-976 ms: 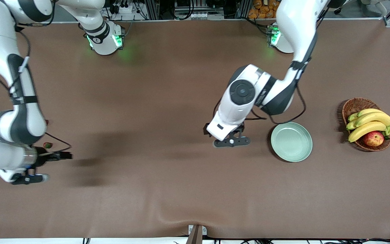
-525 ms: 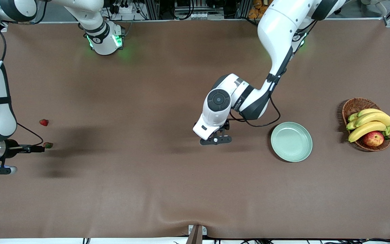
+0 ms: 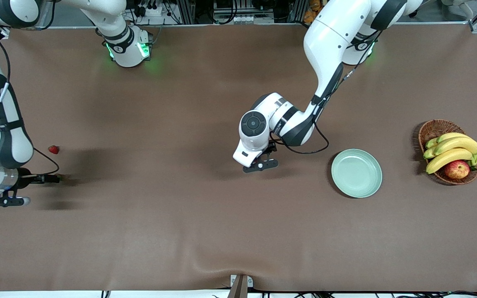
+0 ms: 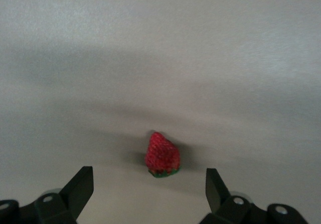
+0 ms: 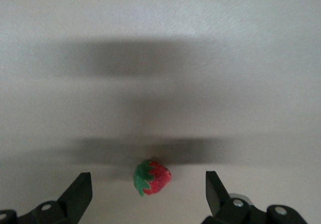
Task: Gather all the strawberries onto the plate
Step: 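Grasp the mid-table strawberry with the left gripper while the right gripper reaches another, then lower the strawberry onto the plate with the left gripper while the right gripper carries another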
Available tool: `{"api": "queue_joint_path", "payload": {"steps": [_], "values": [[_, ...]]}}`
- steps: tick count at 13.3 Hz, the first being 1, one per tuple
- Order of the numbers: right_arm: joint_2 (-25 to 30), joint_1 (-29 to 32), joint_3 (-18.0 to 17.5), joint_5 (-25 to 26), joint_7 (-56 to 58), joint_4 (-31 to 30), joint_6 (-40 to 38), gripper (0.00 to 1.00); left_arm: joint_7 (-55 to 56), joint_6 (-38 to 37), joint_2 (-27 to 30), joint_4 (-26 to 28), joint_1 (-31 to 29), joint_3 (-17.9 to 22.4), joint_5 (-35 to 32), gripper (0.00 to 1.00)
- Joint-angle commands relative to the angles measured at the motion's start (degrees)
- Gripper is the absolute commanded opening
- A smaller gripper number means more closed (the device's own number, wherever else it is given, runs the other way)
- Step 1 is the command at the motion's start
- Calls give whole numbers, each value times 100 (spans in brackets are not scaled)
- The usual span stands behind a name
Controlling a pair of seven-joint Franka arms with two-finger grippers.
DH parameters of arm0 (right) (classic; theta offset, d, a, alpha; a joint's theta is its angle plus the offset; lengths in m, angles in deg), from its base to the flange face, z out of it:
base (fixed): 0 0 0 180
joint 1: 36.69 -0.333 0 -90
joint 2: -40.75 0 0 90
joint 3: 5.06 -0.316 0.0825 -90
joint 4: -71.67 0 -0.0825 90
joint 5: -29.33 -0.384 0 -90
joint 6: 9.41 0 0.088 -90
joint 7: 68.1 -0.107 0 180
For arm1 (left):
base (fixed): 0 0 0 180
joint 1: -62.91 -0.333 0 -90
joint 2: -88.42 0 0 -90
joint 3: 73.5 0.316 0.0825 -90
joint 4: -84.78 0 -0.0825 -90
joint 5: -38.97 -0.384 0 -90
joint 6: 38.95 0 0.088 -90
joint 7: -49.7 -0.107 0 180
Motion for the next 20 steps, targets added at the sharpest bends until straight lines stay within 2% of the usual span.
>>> {"api": "queue_joint_path", "payload": {"steps": [1, 3, 5, 8, 10, 12, 13, 14, 16, 17, 18, 20], "values": [[105, 149, -130, 122, 17, -393, 254, 100, 319, 82, -102, 11, 55, 43, -147, 94], [97, 211, -139, 122, 17, -411, 255, 100, 565, 389, -199, 2, 63, 43, -138, 94], [70, 228, -130, 122, 25, -437, 255, 100, 750, 619, -357, -6, 107, 43, -130, 82], [61, 263, -130, 122, 17, -490, 263, 100, 786, 628, -367, 2, 125, 34, -112, 56], [27, 290, -139, 122, 17, -490, 272, 100, 856, 619, -349, -6, 125, 34, -94, 45], [0, 290, -130, 122, 25, -498, 360, 100, 1075, 584, -314, -6, 125, 34, -94, 12], [-26, 290, -139, 113, 17, -498, 360, 88, 1120, 575, -296, -6, 125, 34, -94, 0], [-26, 290, -139, 113, 17, -498, 360, 61, 1111, 549, -270, -15, 116, 34, -94, 0], [-26, 290, -139, 113, 25, -498, 343, 17, 1181, 426, -104, -15, 46, 52, -138, 0], [-26, 281, -139, 113, 34, -498, 325, 3, 1269, 322, 80, -15, 28, 130, -147, 0], [-26, 281, -139, 113, 43, -498, 316, 0, 1243, 190, 247, -24, -41, 270, -164, 0], [-9, 255, -148, 113, 60, -490, 307, 0, 1051, -100, 529, -41, -243, 350, -200, 0]]}}
